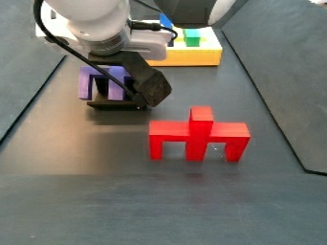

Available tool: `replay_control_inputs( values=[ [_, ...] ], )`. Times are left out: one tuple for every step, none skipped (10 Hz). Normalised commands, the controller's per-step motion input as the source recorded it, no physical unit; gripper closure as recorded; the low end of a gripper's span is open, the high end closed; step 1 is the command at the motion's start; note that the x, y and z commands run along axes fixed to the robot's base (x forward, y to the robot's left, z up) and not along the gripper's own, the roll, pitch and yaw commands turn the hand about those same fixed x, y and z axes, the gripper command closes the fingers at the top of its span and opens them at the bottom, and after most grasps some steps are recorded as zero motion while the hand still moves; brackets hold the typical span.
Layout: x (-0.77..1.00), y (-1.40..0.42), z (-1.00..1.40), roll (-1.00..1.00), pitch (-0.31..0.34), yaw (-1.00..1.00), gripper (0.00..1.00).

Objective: Pick up the purple object. Move up. Place the purple object on the fixture. Regrasp the purple object. Move to above the board. Insert the purple object.
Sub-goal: Place the purple object on the fixture, then regrasp the purple object.

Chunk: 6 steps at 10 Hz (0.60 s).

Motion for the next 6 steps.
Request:
replay_control_inputs(
  values=[
    [0.0, 0.0, 0.0, 0.0, 0.0, 0.0, 0.0],
    [0.0, -0.08, 0.14, 0.79, 0.0, 0.05, 0.0],
    [0.0, -0.03, 0.29, 0.94, 0.0, 0.02, 0.0],
    [-0.01, 0.0, 0.16, 0.62, 0.0, 0.1, 0.0],
    [-0.11, 0.0, 0.06, 0.67, -0.02, 0.15, 0.0],
    [-0.14, 0.0, 0.02, 0.77, -0.063, 0.18, 0.0]
  ],
)
